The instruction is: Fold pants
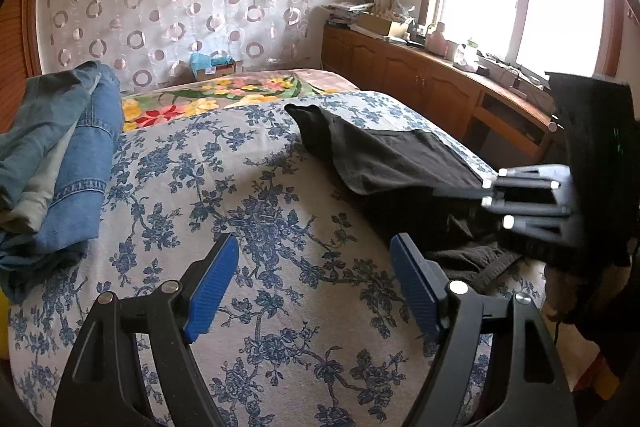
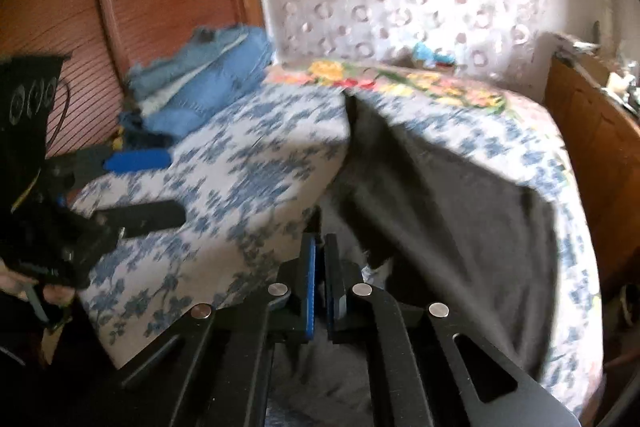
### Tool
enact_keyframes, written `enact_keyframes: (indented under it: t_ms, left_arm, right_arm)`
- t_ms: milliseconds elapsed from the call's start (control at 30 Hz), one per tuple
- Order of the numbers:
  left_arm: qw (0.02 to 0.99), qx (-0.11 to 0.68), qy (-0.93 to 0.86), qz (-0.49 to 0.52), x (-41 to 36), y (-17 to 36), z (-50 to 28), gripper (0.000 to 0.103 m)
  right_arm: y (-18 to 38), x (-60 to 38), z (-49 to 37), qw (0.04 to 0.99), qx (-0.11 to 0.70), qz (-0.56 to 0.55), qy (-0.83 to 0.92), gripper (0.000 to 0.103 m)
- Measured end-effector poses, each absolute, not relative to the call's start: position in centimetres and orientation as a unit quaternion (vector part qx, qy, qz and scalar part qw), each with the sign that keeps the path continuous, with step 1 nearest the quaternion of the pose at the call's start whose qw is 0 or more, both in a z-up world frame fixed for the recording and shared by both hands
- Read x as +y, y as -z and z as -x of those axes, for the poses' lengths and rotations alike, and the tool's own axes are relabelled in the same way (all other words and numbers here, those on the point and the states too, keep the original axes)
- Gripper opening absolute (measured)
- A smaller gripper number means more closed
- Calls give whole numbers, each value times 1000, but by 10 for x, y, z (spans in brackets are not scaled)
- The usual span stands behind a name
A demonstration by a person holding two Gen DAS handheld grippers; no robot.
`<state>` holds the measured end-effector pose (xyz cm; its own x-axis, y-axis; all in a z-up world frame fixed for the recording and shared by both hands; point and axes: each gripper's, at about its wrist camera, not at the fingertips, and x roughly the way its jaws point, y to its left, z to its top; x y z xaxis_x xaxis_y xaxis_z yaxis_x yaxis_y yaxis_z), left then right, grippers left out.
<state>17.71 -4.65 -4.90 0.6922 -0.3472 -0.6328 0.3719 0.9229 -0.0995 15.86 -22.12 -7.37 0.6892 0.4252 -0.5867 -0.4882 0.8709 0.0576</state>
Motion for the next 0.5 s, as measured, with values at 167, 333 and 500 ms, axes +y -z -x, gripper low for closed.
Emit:
enact_keyframes:
  t_ms: [167,333,500]
  left_arm:
    - [919,341,199,-19,-52,49,-182,79]
    - [919,337,202,-22,-58,45,-189,79]
    - [919,339,200,-32,-67,45,-199,79]
  right_arm:
    - [68,-234,-162,925,300,48,-230,3]
    - [61,-245,-163,930,295,50,-215,3]
    - [53,-261,-176,934,291,51,-199,3]
